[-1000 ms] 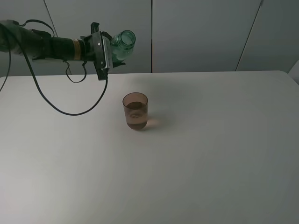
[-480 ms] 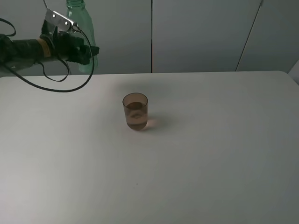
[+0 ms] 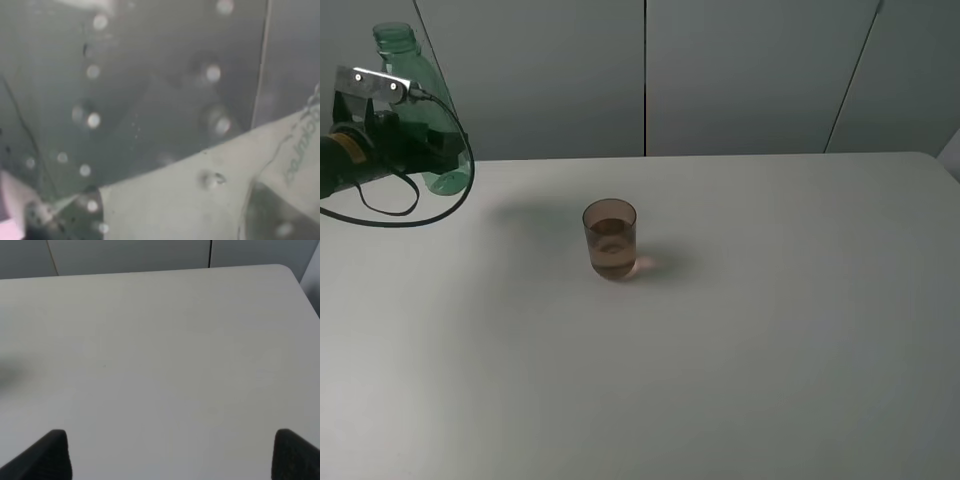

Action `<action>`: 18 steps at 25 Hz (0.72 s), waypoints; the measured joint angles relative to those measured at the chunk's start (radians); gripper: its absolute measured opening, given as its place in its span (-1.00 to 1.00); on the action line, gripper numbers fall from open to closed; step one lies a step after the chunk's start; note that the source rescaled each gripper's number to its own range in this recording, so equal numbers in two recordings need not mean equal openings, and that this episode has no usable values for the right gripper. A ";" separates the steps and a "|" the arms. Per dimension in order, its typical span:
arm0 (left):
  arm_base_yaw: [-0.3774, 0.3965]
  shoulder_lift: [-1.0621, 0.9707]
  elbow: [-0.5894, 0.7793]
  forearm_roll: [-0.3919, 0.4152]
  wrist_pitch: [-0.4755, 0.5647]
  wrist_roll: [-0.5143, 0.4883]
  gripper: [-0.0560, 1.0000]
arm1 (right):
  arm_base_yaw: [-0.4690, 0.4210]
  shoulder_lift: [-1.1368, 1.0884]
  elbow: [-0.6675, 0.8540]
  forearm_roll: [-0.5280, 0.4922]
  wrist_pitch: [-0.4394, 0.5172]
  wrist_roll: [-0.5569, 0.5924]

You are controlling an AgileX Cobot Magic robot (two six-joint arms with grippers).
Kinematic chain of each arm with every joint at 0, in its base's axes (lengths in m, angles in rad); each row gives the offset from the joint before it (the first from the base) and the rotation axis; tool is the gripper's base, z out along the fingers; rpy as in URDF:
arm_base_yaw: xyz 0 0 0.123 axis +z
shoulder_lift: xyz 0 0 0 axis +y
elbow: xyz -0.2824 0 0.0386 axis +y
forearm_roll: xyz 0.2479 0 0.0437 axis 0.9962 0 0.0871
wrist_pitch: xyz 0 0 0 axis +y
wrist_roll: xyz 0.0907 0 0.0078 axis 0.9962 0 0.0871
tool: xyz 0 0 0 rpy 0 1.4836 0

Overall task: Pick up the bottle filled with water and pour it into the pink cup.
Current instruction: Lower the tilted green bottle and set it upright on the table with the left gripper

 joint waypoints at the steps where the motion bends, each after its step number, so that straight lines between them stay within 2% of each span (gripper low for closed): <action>1: 0.002 0.000 0.022 -0.019 -0.011 0.023 -0.05 | 0.000 0.000 0.000 0.000 0.000 0.000; 6: 0.009 0.000 0.074 -0.067 -0.050 0.117 -0.05 | 0.000 0.000 0.000 0.000 0.000 0.000; 18: 0.034 0.137 0.061 -0.117 -0.186 0.132 -0.05 | 0.000 0.000 0.000 0.000 0.000 0.000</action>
